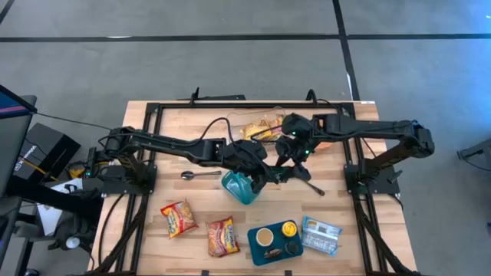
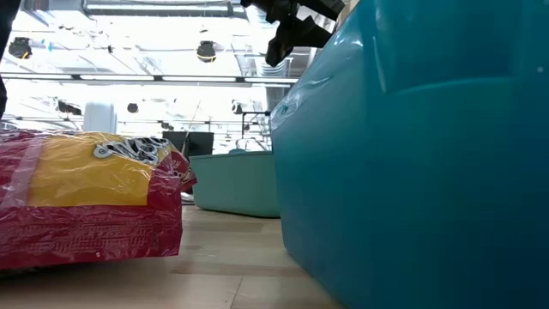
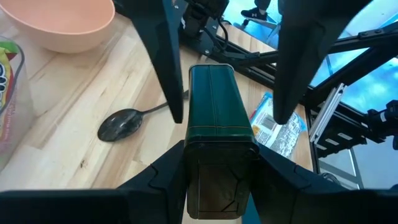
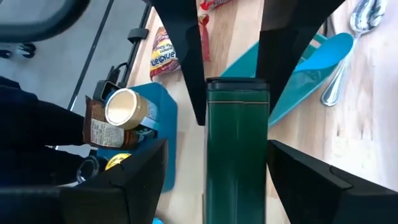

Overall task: Pick & Place Food Item
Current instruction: Put the black seasoning can into the blue bin

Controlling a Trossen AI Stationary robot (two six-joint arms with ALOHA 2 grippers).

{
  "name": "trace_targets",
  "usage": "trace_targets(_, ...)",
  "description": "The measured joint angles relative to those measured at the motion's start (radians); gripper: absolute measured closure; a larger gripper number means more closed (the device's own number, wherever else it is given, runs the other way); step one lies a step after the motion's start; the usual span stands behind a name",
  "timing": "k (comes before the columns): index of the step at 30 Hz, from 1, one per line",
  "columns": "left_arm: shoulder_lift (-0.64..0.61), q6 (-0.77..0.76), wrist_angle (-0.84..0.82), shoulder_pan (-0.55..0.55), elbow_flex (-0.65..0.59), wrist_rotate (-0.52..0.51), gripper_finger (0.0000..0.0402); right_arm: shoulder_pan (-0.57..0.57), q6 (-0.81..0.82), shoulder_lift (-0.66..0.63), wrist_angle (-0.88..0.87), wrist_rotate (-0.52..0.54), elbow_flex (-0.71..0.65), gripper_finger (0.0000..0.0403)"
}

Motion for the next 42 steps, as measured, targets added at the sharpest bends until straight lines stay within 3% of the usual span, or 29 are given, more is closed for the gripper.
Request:
trace_targets(12, 0.0, -0.003, -0.01, 0.0, 0.0, 0.0, 0.0266, 0.037, 0.028, 0.082, 0.0, 0.029, 0.0, 0.0138)
trace_targets(33, 0.0, -0.004, -0.027, 0.0, 0.0, 0.0, 0.0266, 0.02, 0.035, 0.081, 0.048, 0.023, 0.0, 0.014)
trace_targets(42, 0.0, -0.005, -0.027, 0.0, 0.0, 0.0, 0.0266, 0.016, 0.036, 0.081, 0.044, 0.024, 0.0, 0.0211)
